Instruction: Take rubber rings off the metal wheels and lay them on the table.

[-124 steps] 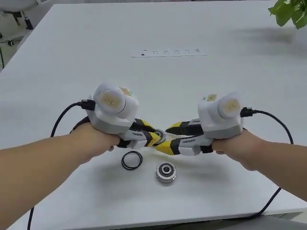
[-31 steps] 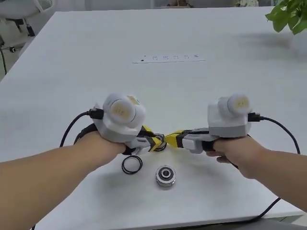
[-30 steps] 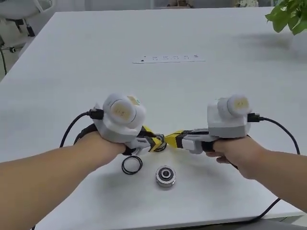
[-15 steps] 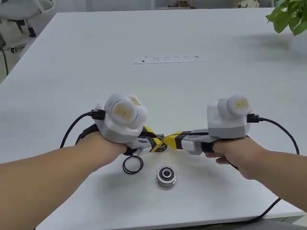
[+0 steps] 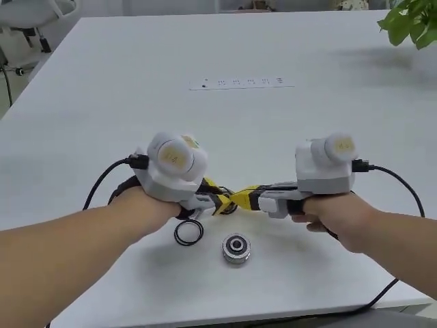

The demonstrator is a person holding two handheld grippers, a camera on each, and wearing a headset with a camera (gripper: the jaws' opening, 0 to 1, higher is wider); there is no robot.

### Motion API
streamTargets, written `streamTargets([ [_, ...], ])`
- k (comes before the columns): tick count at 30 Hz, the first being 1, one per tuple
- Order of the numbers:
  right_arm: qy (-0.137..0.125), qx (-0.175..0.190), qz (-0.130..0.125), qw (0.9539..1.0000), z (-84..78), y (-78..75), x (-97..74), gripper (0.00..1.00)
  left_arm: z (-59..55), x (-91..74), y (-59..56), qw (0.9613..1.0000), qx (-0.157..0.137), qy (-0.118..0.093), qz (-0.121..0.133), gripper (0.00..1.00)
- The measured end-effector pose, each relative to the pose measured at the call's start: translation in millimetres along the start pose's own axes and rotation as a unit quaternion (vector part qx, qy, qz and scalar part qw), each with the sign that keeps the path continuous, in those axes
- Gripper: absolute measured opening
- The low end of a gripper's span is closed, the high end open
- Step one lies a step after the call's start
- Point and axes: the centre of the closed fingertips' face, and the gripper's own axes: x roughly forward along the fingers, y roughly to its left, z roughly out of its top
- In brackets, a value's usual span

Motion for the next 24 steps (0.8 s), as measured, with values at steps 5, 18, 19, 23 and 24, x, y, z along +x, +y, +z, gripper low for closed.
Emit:
streamTargets([
  [5,0.003,-0.003,-0.002,1.0000,-0.6,-1.8,0.8,0.00,1.0,0.7,-0.7,1.0000,0.000,0.005,-0.006,0.14],
  [18,-0.014,0.006,-0.008,0.9999,7.5,-3.1,-3.6,0.00,12.3,-12.5,-0.5,0.9998,-0.009,-0.012,-0.015,0.19],
  [19,-0.015,0.006,-0.008,0.9998,8.3,-3.4,-3.8,0.00,13.5,-15.2,-1.9,0.9997,-0.007,-0.014,-0.017,0.20],
  [23,-0.017,0.006,-0.005,0.9998,10.9,-1.5,-4.3,0.00,16.6,-22.5,-1.8,0.9996,-0.003,-0.019,-0.021,0.22],
  [24,-0.018,0.006,-0.004,0.9998,11.7,-0.9,-4.5,0.00,17.9,-24.3,-1.9,0.9995,-0.003,-0.022,-0.021,0.23],
])
